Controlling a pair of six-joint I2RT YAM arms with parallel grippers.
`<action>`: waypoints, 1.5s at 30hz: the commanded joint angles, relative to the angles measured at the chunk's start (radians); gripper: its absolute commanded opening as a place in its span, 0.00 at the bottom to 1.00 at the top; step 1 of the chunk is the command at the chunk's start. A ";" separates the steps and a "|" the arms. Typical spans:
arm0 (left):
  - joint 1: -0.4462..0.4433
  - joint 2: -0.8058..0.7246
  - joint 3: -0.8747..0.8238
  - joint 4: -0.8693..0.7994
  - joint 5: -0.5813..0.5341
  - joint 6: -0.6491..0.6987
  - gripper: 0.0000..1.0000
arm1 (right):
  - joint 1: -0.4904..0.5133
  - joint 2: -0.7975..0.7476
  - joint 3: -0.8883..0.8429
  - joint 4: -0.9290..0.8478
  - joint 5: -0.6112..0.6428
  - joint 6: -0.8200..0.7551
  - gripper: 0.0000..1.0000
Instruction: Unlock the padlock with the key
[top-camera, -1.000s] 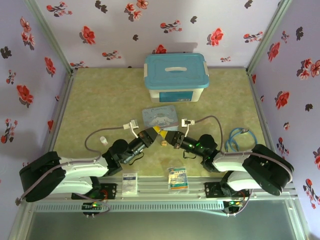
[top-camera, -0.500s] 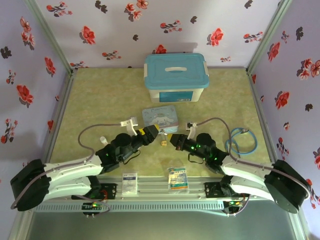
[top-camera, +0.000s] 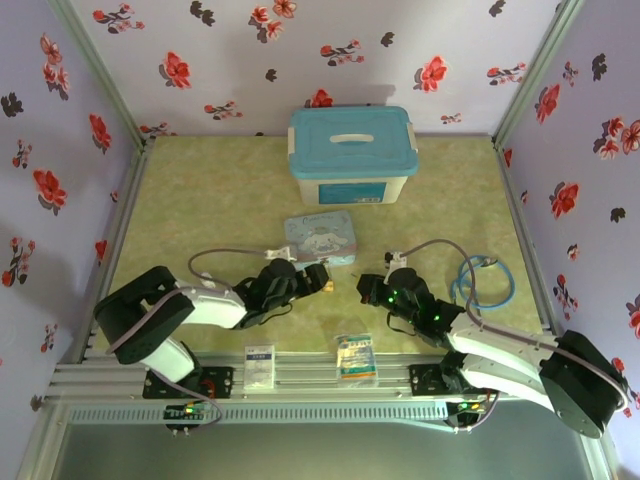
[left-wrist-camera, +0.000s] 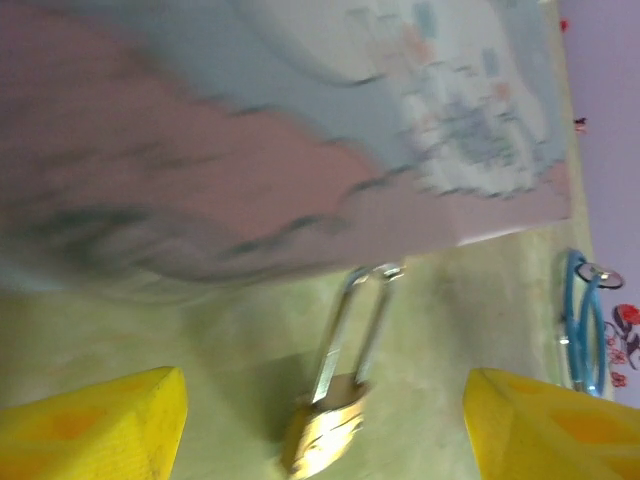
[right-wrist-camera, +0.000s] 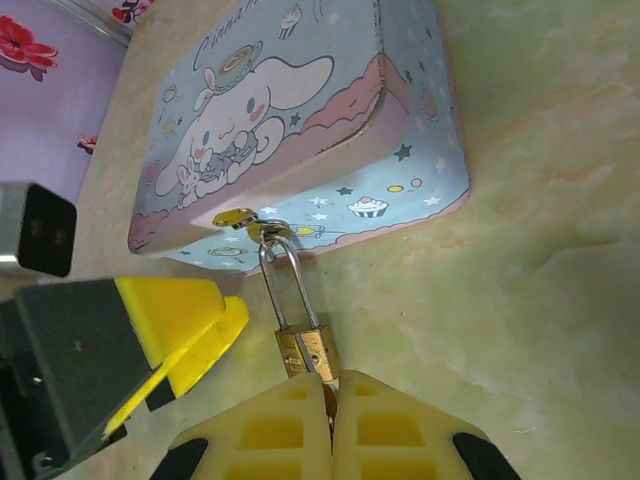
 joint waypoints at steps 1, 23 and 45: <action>-0.007 0.027 0.045 -0.056 0.014 0.030 0.73 | -0.007 0.014 -0.018 0.004 0.023 -0.005 0.00; -0.065 0.190 0.255 -0.341 -0.045 0.124 0.43 | -0.007 0.035 -0.050 0.036 0.035 0.014 0.00; -0.087 0.197 0.198 -0.160 -0.072 0.028 0.09 | -0.007 0.186 -0.055 0.220 -0.062 0.119 0.00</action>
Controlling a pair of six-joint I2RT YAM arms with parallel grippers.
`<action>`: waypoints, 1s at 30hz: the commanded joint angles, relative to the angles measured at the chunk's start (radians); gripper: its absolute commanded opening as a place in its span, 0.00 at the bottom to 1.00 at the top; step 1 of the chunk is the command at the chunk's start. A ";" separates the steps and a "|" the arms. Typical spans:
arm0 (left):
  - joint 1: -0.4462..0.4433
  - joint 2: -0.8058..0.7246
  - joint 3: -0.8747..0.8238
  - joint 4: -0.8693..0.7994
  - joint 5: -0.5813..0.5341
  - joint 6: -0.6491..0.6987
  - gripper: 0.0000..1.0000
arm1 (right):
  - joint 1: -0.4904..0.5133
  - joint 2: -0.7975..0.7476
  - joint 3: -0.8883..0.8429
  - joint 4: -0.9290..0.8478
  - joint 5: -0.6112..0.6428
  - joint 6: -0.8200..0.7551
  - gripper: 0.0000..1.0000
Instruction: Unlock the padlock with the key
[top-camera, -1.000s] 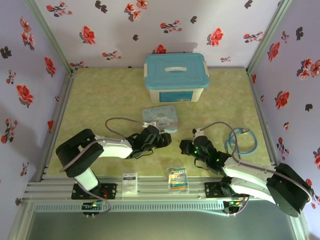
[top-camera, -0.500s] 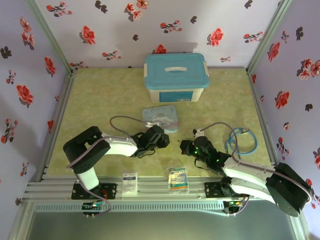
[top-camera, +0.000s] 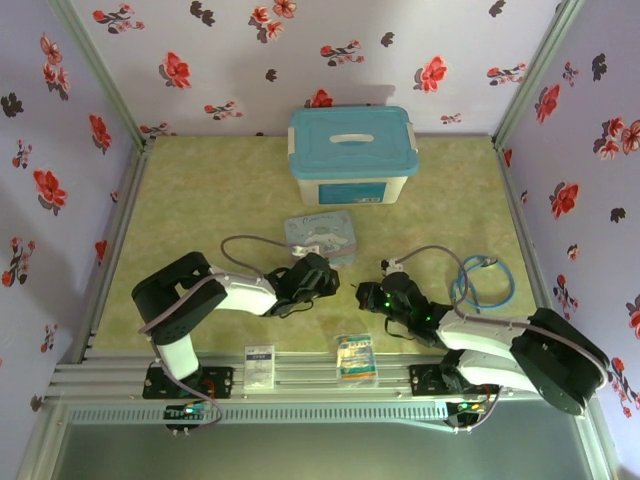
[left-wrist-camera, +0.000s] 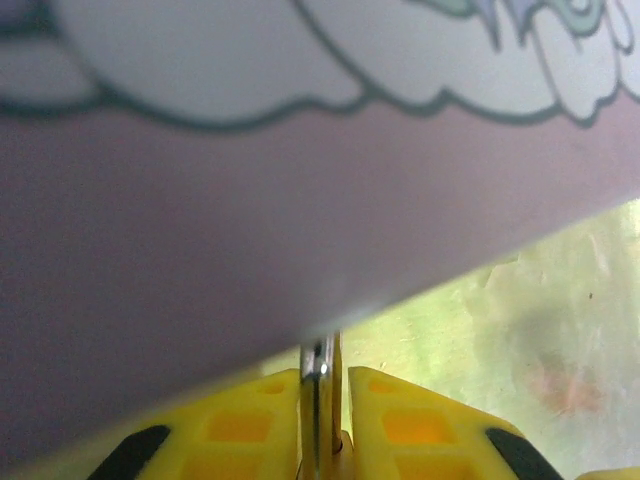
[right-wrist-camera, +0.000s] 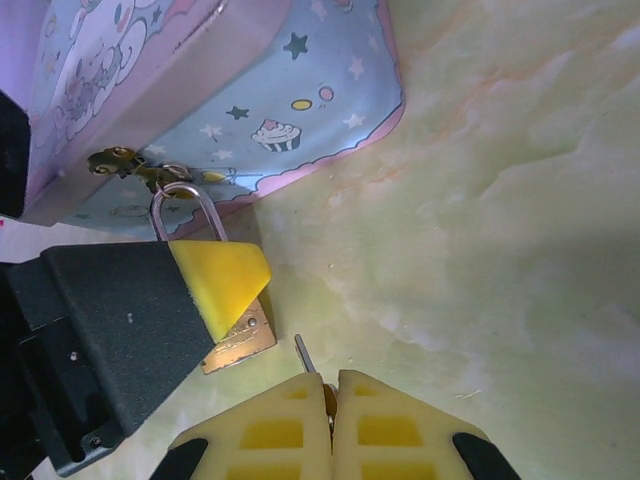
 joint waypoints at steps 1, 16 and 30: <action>-0.010 -0.005 -0.048 0.075 -0.025 -0.061 0.07 | -0.006 0.004 -0.016 0.098 -0.031 0.085 0.00; -0.027 -0.121 -0.249 0.388 -0.186 -0.252 0.00 | -0.012 0.009 0.067 0.008 -0.186 0.073 0.00; -0.084 -0.163 -0.350 0.481 -0.298 -0.316 0.00 | -0.081 0.201 0.148 0.258 -0.334 -0.049 0.00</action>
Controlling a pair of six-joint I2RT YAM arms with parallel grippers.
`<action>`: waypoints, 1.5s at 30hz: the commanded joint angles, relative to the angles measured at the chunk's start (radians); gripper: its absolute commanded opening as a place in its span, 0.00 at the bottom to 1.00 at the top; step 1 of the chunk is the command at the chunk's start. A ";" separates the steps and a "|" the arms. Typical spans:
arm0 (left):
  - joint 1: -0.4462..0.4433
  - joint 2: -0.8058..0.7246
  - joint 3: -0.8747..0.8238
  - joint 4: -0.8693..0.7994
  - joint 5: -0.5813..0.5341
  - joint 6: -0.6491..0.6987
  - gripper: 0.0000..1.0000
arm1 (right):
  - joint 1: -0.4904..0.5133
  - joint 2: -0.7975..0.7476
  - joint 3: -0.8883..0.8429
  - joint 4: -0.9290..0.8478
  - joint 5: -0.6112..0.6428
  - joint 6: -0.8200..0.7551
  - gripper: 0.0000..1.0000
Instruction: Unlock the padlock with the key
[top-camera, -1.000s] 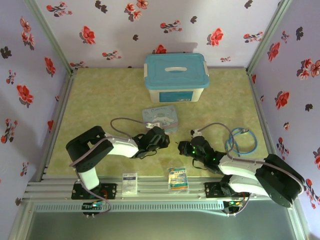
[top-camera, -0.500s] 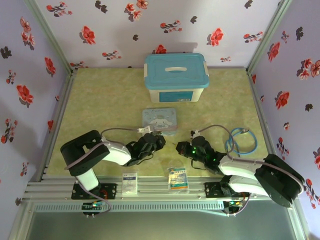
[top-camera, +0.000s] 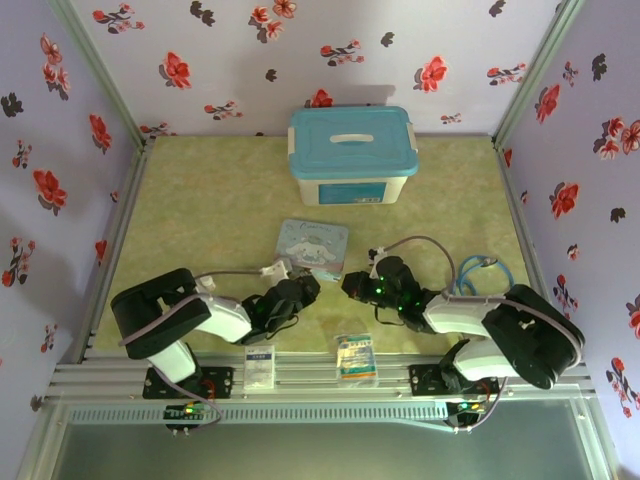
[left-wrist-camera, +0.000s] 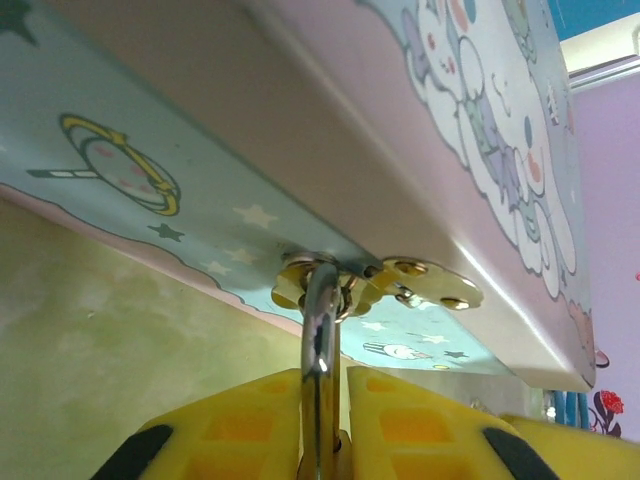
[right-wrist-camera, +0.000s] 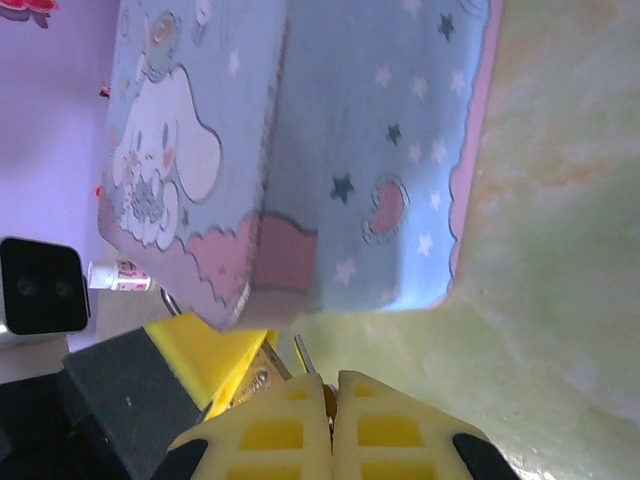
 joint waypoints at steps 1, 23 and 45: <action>-0.014 -0.031 -0.018 0.088 -0.056 -0.023 0.00 | -0.014 0.013 0.050 0.109 -0.082 -0.105 0.00; -0.031 0.108 -0.025 0.314 -0.094 -0.039 0.00 | -0.123 0.162 -0.019 0.313 -0.201 0.081 0.00; -0.026 -0.022 0.029 0.031 -0.117 -0.011 0.00 | 0.055 0.273 -0.060 0.472 -0.082 0.237 0.00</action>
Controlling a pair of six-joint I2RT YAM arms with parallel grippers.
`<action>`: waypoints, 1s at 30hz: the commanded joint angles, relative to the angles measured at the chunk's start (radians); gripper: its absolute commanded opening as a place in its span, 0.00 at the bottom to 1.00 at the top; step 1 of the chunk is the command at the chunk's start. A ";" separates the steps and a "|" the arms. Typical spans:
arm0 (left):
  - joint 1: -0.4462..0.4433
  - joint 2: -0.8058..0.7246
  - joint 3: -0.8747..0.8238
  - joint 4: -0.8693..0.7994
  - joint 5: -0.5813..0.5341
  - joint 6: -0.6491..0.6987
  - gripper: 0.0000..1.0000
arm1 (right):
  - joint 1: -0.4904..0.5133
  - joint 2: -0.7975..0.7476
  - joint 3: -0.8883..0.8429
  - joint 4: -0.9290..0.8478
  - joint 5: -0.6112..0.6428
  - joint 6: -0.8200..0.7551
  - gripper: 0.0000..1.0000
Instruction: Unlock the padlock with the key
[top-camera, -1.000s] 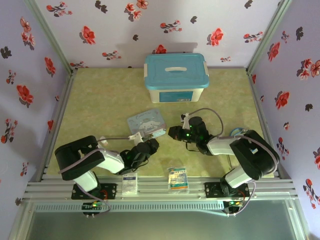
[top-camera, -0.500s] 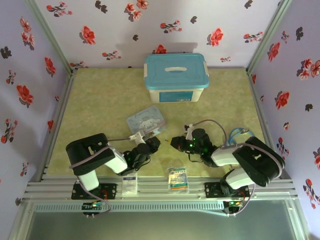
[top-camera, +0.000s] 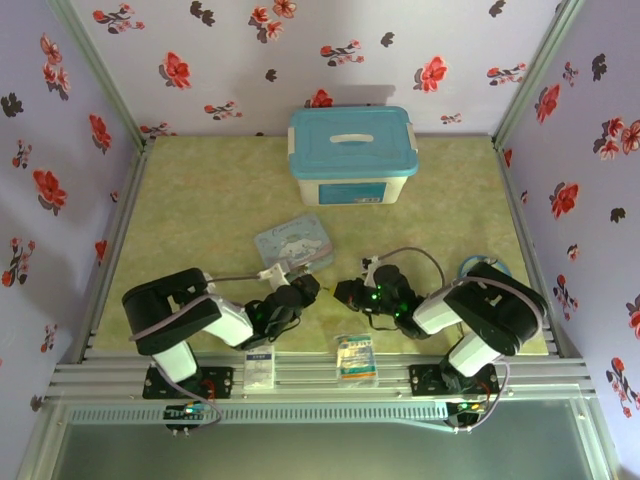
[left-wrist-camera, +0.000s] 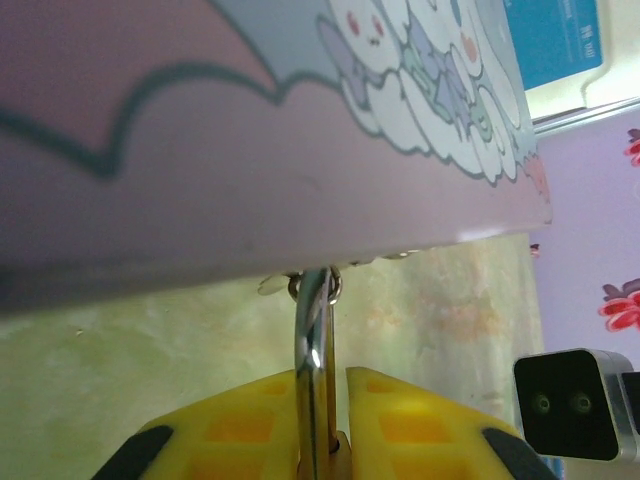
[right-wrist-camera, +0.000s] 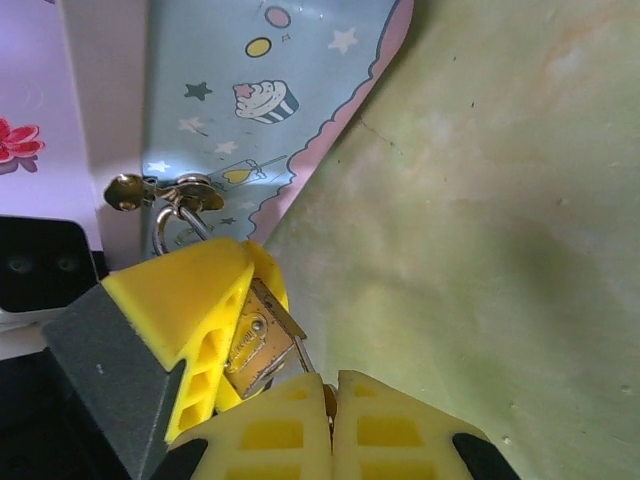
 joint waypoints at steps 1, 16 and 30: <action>0.002 -0.081 0.053 -0.130 -0.024 0.014 0.00 | 0.015 0.035 0.007 0.098 0.023 0.031 0.00; 0.015 -0.087 0.034 -0.097 -0.046 -0.015 0.00 | 0.102 0.204 -0.068 0.415 0.155 0.163 0.00; 0.017 -0.060 0.003 -0.022 -0.047 -0.045 0.00 | 0.134 0.172 -0.058 0.415 0.173 0.131 0.00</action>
